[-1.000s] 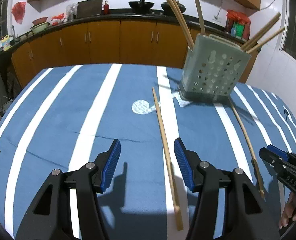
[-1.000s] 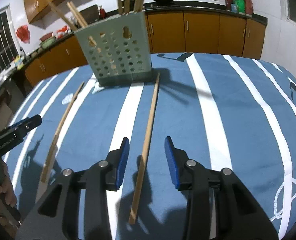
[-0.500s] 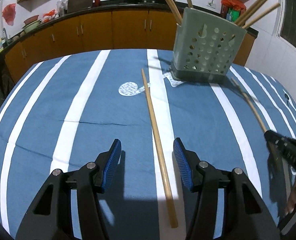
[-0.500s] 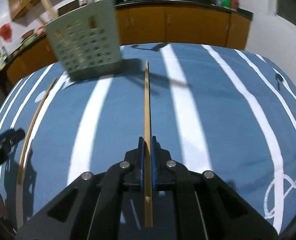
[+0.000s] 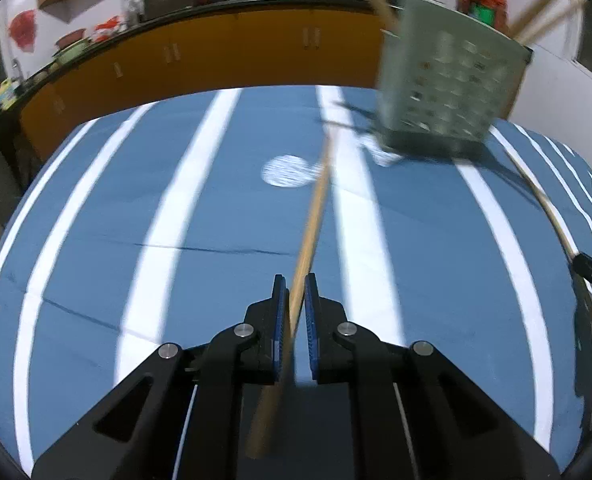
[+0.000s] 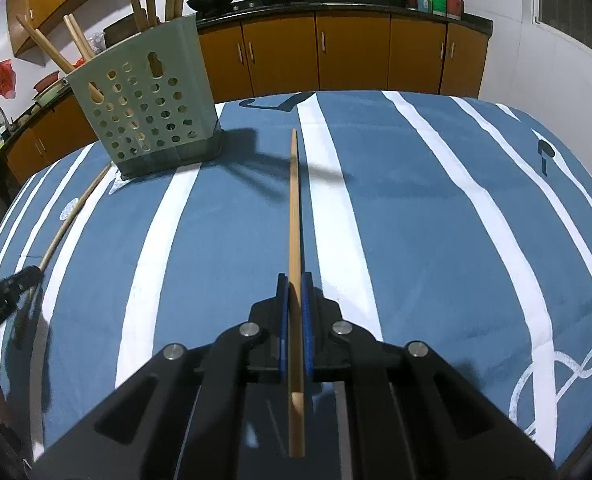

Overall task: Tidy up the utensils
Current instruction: 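Hold the grasped chopsticks in both tools just above the table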

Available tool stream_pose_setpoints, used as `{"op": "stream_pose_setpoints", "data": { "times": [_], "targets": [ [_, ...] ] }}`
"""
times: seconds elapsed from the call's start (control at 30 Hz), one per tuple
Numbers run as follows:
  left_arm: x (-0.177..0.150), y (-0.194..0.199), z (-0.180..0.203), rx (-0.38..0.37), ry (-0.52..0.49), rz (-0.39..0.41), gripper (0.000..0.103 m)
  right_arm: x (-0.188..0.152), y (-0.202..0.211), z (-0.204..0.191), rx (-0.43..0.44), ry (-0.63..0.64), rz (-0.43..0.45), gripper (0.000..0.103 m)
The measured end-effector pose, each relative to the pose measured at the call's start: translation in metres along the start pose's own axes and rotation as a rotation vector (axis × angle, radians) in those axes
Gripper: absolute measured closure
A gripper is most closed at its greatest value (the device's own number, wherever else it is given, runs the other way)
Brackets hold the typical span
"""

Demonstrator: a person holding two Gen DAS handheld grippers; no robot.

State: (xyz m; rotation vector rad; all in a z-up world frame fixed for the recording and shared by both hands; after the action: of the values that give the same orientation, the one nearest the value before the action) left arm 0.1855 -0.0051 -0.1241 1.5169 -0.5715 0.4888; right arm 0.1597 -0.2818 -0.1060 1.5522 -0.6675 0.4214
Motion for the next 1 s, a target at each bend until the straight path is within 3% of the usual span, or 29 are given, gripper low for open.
{"op": "stream_pose_setpoints", "data": {
  "times": [0.27,0.57,1.0],
  "targets": [
    [0.007,-0.006,-0.022,0.029,0.012,0.008,0.092,0.007,-0.006,0.000,-0.025,0.023,0.011,0.095],
    [0.000,-0.003,0.014,-0.106,-0.104,-0.004,0.092,0.005,-0.011,0.002,-0.022,0.013,-0.003,0.095],
    [-0.002,-0.002,0.020,-0.148,-0.143,-0.010,0.088,0.006,-0.011,0.003,-0.015,0.004,-0.007,0.095]
  ]
}}
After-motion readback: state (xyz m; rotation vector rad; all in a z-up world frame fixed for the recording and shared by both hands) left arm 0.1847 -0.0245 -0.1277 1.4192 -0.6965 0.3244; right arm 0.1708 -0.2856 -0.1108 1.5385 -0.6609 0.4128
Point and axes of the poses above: each gripper's, at about its wrist camera, not at the fingertips, and y roughly against the way its jaws point, z to its right, x to its top, the point moved 7 cm from there along -y, roughly the way its jaws point, and after that the axes turned 1 degree about -y, right-handed, at the moved point
